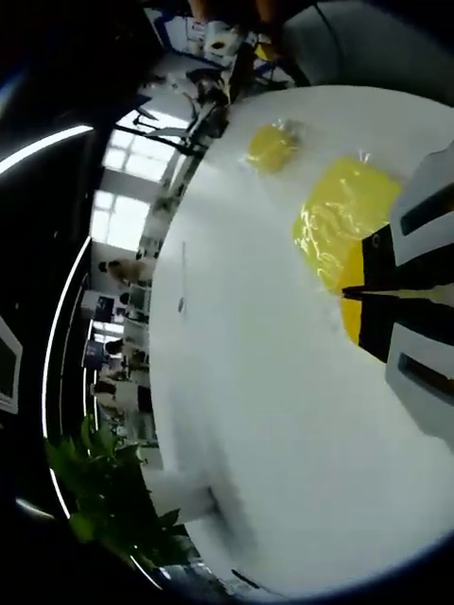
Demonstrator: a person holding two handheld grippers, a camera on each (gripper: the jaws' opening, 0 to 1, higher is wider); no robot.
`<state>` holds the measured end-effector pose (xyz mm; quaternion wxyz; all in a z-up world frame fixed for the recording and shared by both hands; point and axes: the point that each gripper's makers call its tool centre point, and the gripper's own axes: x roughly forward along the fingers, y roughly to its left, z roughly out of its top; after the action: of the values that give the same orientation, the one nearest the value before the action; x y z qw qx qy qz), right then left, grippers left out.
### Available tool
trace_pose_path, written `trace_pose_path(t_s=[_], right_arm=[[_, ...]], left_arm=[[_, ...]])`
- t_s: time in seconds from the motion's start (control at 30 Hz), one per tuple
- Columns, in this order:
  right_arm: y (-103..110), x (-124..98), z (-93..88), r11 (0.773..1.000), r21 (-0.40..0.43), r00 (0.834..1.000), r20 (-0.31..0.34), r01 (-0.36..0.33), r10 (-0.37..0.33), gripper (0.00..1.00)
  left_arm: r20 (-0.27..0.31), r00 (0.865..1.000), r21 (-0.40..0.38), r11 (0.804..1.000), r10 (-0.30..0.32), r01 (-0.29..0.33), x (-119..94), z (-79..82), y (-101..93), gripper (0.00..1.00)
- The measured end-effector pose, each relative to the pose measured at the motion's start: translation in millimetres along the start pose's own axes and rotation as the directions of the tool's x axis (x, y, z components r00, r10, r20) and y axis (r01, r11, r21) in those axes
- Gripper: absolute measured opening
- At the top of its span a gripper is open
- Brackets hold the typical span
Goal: Compare the silicone blocks by pressing each to a similar depth, holding the contact briefly, and releasing to observe deformation and rebound differences across the visible hardness samples.
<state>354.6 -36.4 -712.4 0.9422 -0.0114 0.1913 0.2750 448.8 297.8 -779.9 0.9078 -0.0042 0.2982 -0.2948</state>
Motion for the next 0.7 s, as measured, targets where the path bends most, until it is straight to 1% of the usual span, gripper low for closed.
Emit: trace_pose_path(t_s=[0.13, 0.2, 0.23, 0.27, 0.3, 0.33, 0.37, 0.4, 0.43, 0.47, 0.5, 0.53, 0.57, 0.6, 0.63, 0.7], right_arm=[[-2.3, 0.5, -2.8, 1.000, 0.007, 1.000, -0.009, 0.005, -0.005, 0.96], [-2.2, 0.3, -2.7, 1.000, 0.011, 1.000, -0.008, 0.005, -0.005, 0.96], [-1.9, 0.5, -3.1, 1.000, 0.010, 1.000, -0.009, 0.003, -0.002, 0.96], [-1.2, 0.7, -3.3, 1.000, 0.010, 1.000, -0.009, -0.002, 0.002, 0.96], [0.3, 1.1, -2.9, 1.000, 0.012, 1.000, -0.007, -0.012, 0.013, 0.96], [2.9, 2.3, -3.0, 0.999, 0.032, 0.999, -0.003, -0.039, 0.040, 0.96], [3.2, 2.4, -5.0, 0.998, 0.048, 0.999, -0.013, -0.046, 0.047, 0.96], [1.6, 2.4, -5.2, 0.998, 0.044, 0.999, -0.015, -0.039, 0.039, 0.96], [1.3, 1.6, -4.3, 0.999, 0.042, 0.999, -0.010, -0.033, 0.034, 0.96], [1.0, 1.0, -2.6, 0.999, 0.039, 1.000, -0.002, -0.031, 0.031, 0.96], [0.2, 0.1, -0.6, 0.999, 0.033, 1.000, 0.008, -0.027, 0.027, 0.96], [-0.3, -0.1, -0.4, 0.999, 0.033, 1.000, 0.009, -0.026, 0.026, 0.96], [-1.1, 0.0, -0.7, 0.999, 0.040, 1.000, 0.008, -0.025, 0.025, 0.96], [-1.1, 0.0, -0.7, 0.999, 0.046, 1.000, 0.008, -0.026, 0.026, 0.96], [0.2, -0.3, -0.1, 0.998, 0.052, 0.999, 0.008, -0.034, 0.034, 0.96], [1.3, -0.1, 1.3, 0.998, 0.049, 0.999, 0.012, -0.039, 0.038, 0.96]], left_arm=[[0.017, 1.000, -0.005, 1.000, 0.023, -0.023, -1.8, 0.8, 2.3, 0.02], [0.025, 0.998, -0.037, 0.998, 0.053, -0.052, -4.0, 1.4, 8.5, 0.07], [0.038, 0.996, -0.042, 0.996, 0.078, -0.077, -5.9, 3.3, 12.7, 0.12], [0.093, 0.991, -0.023, 0.995, 0.094, -0.093, -8.8, 11.3, 14.8, 0.18], [0.109, 0.989, -0.051, 0.994, 0.105, -0.099, -11.2, 12.9, 16.2, 0.22], [0.097, 0.988, -0.111, 0.988, 0.117, -0.106, -13.8, 9.3, 17.8, 0.26], [0.095, 0.988, -0.122, 0.986, 0.122, -0.110, -15.4, 8.2, 19.3, 0.32], [0.096, 0.987, -0.123, 0.986, 0.125, -0.113, -17.4, 8.1, 20.5, 0.36], [0.107, 0.985, -0.154, 0.981, 0.137, -0.120, -21.1, 10.0, 21.9, 0.40], [0.128, 0.982, -0.187, 0.975, 0.141, -0.115, -23.9, 13.8, 21.8, 0.49], [0.163, 0.976, -0.210, 0.972, 0.143, -0.107, -30.4, 20.6, 19.7, 0.57], [0.180, 0.971, -0.202, 0.972, 0.159, -0.122, -34.5, 23.6, 21.3, 0.65], [0.185, 0.969, -0.180, 0.975, 0.164, -0.131, -38.7, 25.0, 20.0, 0.73], [0.186, 0.968, -0.169, 0.976, 0.168, -0.137, -42.7, 25.8, 17.8, 0.77], [0.184, 0.969, -0.175, 0.976, 0.165, -0.133, -48.4, 25.6, 14.1, 0.79], [0.210, 0.967, -0.170, 0.979, 0.146, -0.112, -56.9, 27.7, 4.3, 0.81]])
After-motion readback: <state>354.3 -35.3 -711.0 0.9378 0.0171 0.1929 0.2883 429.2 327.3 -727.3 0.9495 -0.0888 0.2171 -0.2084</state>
